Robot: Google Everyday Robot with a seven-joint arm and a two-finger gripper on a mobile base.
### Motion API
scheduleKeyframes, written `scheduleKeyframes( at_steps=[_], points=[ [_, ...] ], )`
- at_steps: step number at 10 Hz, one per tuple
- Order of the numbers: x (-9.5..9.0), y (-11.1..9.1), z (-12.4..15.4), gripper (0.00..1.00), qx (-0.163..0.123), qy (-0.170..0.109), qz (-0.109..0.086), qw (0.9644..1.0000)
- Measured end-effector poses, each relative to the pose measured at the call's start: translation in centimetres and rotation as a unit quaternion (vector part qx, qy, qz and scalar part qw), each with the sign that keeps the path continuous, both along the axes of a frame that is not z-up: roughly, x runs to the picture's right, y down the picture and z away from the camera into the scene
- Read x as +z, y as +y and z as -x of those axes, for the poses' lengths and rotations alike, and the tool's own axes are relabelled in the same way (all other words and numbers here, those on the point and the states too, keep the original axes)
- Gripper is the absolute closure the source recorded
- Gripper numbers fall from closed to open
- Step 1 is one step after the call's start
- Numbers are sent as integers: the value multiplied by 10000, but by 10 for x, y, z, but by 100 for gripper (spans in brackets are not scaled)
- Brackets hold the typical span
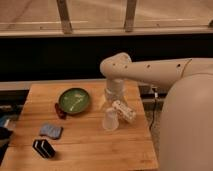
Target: Place the ceramic cup over the eraser
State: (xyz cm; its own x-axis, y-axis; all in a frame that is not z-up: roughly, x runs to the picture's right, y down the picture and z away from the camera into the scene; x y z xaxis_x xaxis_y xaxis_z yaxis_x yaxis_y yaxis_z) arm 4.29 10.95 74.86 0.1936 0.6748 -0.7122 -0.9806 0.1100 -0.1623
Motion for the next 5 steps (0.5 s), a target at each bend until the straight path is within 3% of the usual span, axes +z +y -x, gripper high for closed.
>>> scheduleKeyframes(
  at_steps=[5],
  points=[
    [14, 31, 5, 20, 409, -191, 171, 9988]
  ],
)
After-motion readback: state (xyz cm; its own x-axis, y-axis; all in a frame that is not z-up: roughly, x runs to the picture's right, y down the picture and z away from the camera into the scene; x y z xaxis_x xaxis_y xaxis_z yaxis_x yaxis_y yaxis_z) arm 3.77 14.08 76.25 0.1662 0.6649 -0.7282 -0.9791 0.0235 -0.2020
